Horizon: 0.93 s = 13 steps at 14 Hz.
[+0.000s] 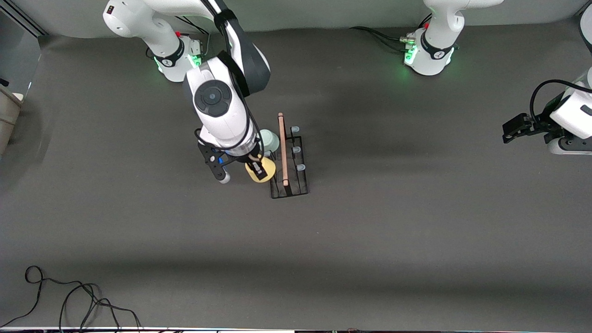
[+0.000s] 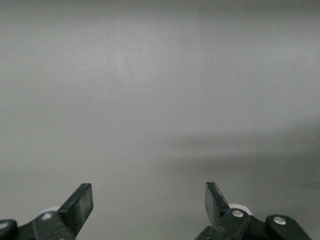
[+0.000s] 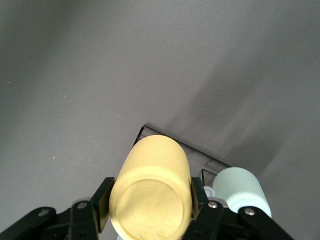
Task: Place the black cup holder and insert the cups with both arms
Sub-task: 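Lower the yellow cup onto a rack peg and open the right gripper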
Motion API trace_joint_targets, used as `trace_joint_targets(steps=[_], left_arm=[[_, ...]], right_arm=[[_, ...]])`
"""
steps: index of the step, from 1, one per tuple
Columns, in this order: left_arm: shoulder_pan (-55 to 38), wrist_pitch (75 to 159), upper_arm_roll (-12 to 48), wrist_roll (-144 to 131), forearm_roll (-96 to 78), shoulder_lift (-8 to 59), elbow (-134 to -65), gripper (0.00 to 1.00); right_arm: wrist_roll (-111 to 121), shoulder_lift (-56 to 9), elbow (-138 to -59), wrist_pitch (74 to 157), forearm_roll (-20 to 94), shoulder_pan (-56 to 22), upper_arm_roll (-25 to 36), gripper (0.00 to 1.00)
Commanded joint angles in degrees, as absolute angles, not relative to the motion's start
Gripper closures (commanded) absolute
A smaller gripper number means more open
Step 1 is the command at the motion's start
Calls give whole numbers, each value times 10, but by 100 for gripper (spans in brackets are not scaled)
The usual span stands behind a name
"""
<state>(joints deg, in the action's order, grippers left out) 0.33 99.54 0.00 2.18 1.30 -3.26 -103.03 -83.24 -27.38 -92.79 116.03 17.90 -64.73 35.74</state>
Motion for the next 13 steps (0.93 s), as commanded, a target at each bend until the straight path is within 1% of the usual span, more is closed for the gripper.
trace_joint_targets(steps=[1, 6, 11, 12, 13], left_arm=[[3, 990, -3, 32, 8, -40, -1034, 0], [3, 990, -3, 32, 8, -39, -1034, 0], [2, 990, -3, 31, 8, -39, -1034, 0], [2, 990, -3, 31, 8, -39, -1034, 0], [2, 990, -3, 31, 8, -39, -1034, 0]], right_arm=[[-839, -289, -933, 1186, 173, -656, 359, 100], [-841, -323, -934, 1214, 183, -656, 355, 100], [-838, -346, -933, 1223, 198, -655, 354, 100], [-838, -346, -931, 1222, 199, -654, 354, 35], [-837, -346, -928, 1221, 204, -652, 354, 0]])
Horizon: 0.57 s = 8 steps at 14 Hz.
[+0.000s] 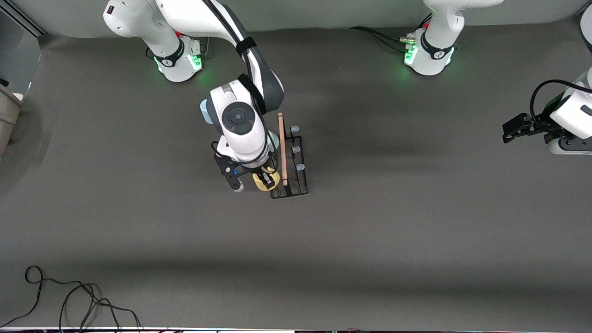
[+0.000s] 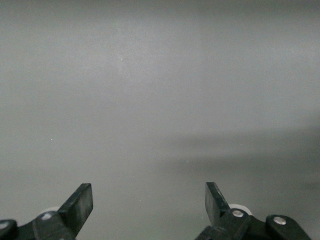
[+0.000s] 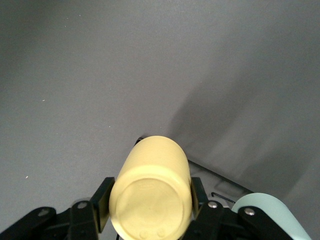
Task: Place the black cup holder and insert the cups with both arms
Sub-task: 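Lower the yellow cup onto a rack peg and open the right gripper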
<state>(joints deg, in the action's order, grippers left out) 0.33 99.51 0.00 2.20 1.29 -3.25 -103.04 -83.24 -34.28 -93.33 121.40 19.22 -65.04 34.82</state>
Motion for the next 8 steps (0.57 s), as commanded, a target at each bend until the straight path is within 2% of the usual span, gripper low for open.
trace_joint_targets(steps=[1, 3, 8], left_arm=[[2, 990, -3, 31, 8, -39, -1034, 0], [2, 990, -3, 31, 8, -39, -1034, 0], [2, 990, -2, 31, 8, -39, -1034, 0]], right_arm=[[-833, -343, -927, 1217, 207, -650, 354, 0], [-833, -333, -917, 1209, 206, -649, 357, 0], [-811, -288, -807, 1019, 198, -637, 389, 0]])
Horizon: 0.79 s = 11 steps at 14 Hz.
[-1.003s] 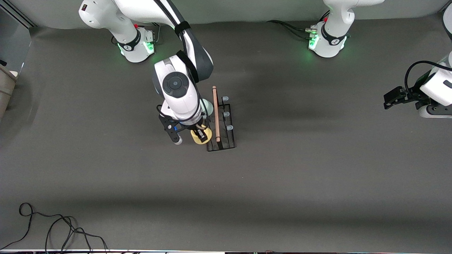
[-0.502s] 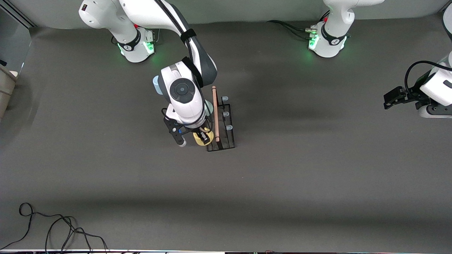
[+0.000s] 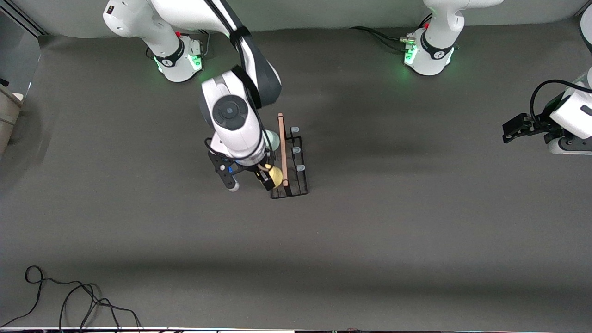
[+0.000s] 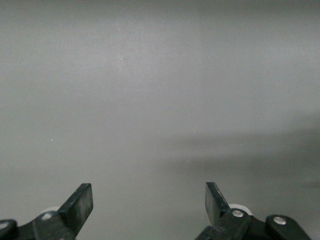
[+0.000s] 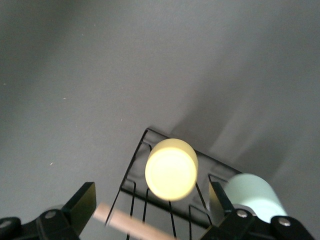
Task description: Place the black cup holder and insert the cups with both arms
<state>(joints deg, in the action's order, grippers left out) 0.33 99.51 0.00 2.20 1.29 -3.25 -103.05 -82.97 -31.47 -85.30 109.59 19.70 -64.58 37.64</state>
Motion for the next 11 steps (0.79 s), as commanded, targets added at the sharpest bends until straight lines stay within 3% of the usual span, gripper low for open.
trace_joint_targets(steps=[1, 5, 11], left_arm=[[2, 989, -3, 31, 8, -39, -1034, 0], [2, 986, -3, 31, 8, -39, -1034, 0], [2, 985, -3, 31, 8, -39, -1034, 0]], right_arm=[[-785, -273, -794, 984, 197, -637, 403, 0], [-652, -198, -796, 888, 171, -644, 453, 0], [-464, -97, -828, 853, 53, -617, 451, 0]])
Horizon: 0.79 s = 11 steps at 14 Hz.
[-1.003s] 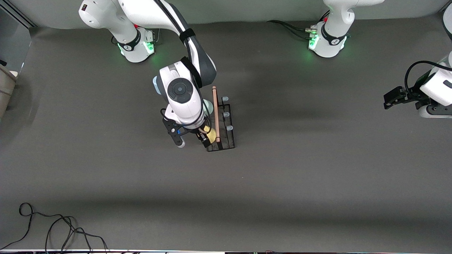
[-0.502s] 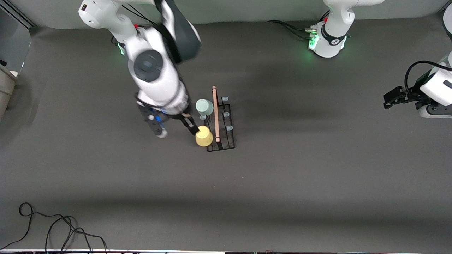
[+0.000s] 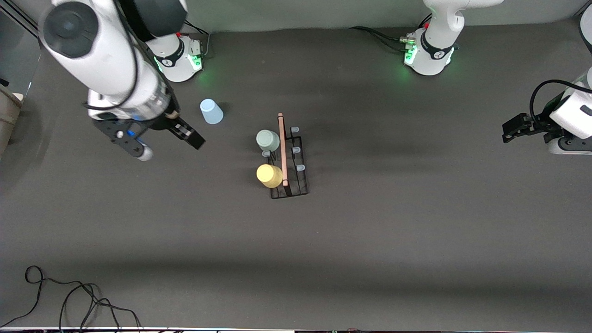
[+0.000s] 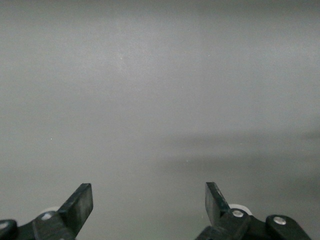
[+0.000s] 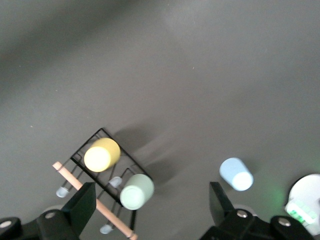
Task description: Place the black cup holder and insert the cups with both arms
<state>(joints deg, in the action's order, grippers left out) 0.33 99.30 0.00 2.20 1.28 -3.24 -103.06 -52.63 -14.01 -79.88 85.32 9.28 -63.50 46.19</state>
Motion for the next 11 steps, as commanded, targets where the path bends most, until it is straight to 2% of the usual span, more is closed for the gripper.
trace_joint_targets(steps=[1, 5, 11], left_arm=[[2, 986, -3, 31, 8, -39, -1034, 0], [1, 988, -3, 30, 8, -37, -1034, 0], [0, 987, -2, 22, 9, -38, -1036, 0]], right_arm=[[-426, -78, -837, 853, 39, -582, 431, 0], [-246, -13, -869, 853, -7, -345, 244, 0], [-3, -1, -876, 860, -7, -69, 78, 0]])
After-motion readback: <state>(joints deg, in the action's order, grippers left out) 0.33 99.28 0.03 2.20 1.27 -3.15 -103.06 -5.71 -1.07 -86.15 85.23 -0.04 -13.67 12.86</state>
